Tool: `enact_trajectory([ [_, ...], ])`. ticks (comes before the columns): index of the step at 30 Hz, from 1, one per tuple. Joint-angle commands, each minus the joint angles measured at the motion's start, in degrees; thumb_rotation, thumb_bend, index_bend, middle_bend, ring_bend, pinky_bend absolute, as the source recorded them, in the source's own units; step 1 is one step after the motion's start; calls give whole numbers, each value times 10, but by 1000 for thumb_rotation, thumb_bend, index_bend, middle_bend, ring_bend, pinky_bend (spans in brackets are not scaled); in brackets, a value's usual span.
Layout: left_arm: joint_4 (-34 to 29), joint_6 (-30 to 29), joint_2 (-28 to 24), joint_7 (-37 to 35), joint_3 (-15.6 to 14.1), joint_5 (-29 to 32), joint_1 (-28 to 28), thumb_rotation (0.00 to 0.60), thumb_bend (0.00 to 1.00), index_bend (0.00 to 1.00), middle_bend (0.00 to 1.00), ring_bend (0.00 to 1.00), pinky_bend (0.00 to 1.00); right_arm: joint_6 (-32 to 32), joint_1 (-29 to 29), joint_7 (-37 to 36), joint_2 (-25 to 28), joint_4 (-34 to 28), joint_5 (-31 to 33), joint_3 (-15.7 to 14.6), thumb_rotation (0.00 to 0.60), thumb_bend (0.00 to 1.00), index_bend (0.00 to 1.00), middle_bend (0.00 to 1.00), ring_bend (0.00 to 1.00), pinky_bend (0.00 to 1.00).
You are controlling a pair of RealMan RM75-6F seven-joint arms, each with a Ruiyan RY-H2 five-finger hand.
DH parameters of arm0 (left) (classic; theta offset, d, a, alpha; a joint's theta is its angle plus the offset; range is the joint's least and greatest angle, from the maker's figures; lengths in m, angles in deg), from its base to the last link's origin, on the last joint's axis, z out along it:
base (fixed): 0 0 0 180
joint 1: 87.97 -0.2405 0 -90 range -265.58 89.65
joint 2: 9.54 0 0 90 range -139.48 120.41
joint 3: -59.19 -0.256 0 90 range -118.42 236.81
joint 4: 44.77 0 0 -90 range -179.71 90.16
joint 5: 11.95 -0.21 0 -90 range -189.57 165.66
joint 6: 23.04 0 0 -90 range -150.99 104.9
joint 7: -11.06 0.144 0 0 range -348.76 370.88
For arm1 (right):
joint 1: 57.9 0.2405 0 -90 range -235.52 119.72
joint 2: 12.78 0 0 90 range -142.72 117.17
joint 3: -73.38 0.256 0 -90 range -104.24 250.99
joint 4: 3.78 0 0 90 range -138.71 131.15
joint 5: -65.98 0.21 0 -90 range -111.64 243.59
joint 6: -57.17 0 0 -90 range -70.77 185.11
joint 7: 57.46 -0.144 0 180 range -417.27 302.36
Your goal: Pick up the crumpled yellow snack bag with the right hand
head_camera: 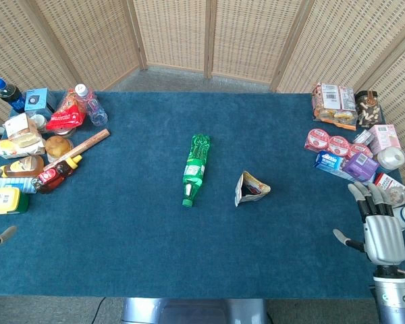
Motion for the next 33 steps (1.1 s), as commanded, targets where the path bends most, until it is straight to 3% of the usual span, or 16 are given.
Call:
enact_trajectory([
  [1, -1, 0, 0, 0, 0, -1, -1, 600, 63, 45, 0, 0, 0, -4, 0, -4, 1, -3, -2, -1, 600, 0, 96, 78, 0, 0],
  [9, 1, -1, 0, 0, 1, 2, -1, 600, 64, 45, 0, 0, 0, -58, 11, -61, 5, -32, 8, -8, 600, 0, 0, 0, 0, 0],
  [17, 4, -1, 0, 0, 4, 8, 0, 600, 63, 45, 0, 0, 0, -182, 66, -194, 8, -44, 55, 16, 600, 0, 0, 0, 0, 0],
  [33, 9, 5, 5, 10, 6, 14, 2, 600, 63, 45, 0, 0, 0, -307, 143, -255, -56, -5, 122, 57, 600, 0, 0, 0, 0, 0],
])
